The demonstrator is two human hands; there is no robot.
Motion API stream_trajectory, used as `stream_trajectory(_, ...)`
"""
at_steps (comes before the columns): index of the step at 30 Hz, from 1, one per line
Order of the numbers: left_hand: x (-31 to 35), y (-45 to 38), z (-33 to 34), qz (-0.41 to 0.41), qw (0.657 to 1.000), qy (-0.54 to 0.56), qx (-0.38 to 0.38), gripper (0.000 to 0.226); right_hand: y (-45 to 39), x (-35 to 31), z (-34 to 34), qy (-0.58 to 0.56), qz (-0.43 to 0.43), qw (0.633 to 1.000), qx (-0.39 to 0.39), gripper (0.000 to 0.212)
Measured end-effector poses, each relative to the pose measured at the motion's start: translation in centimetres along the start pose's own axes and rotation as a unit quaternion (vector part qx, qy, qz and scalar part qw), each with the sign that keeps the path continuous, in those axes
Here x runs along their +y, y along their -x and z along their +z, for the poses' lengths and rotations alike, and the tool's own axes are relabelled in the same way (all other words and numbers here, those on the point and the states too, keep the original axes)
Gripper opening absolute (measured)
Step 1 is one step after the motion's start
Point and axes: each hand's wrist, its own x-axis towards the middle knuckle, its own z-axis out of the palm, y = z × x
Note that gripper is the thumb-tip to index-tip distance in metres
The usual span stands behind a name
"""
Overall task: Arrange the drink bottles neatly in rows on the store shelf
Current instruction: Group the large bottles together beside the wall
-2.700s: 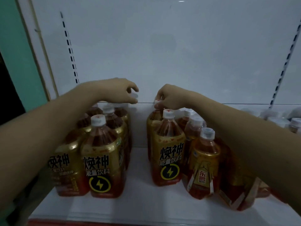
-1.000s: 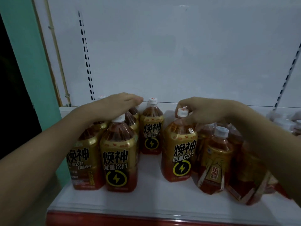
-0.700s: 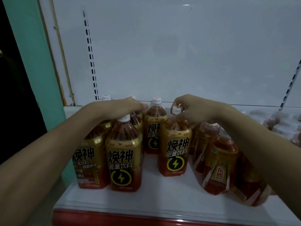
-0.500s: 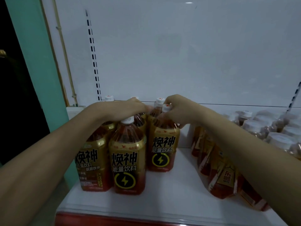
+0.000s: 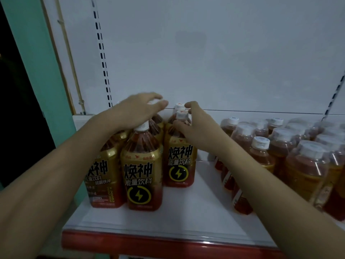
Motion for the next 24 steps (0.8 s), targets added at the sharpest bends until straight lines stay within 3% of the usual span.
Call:
stream_trajectory(3,3.0,1.8,0.1,0.063,0.968,-0.076,0.232,0.043,2.6,0.6,-1.6,-0.071,-0.036,0.988,0.135,0.048)
stream_trajectory(5,5.5,2.7,0.9,0.12,0.947,-0.05,0.292,0.04,4.2,1.7,-3.7,-0.091,-0.05,0.97,0.218,0.037)
stream_trajectory(9,9.1,3.2,5.1,0.153,0.959,0.034,0.236,0.038,6.8,4.5,-6.9,-0.104,-0.035,0.95,0.293,0.025)
stream_trajectory(12,10.7,3.4,10.6,0.158,0.968,0.139,0.141,0.041,8.3,6.3,-7.0,-0.083,-0.004,0.956,0.28,0.027)
stream_trajectory(16,12.8,4.3,17.0,0.161,0.966,0.201,0.003,0.069,9.7,8.4,-4.6,-0.085,0.032,0.967,0.237,0.037)
stream_trajectory(20,13.6,4.3,19.5,0.14,0.967,0.213,0.009,0.078,10.7,10.3,-2.5,-0.116,0.036,0.963,0.239,0.04)
stream_trajectory(24,13.5,4.6,19.4,0.129,0.965,0.226,0.023,0.072,10.9,10.8,-1.7,-0.173,0.041,0.952,0.25,0.042)
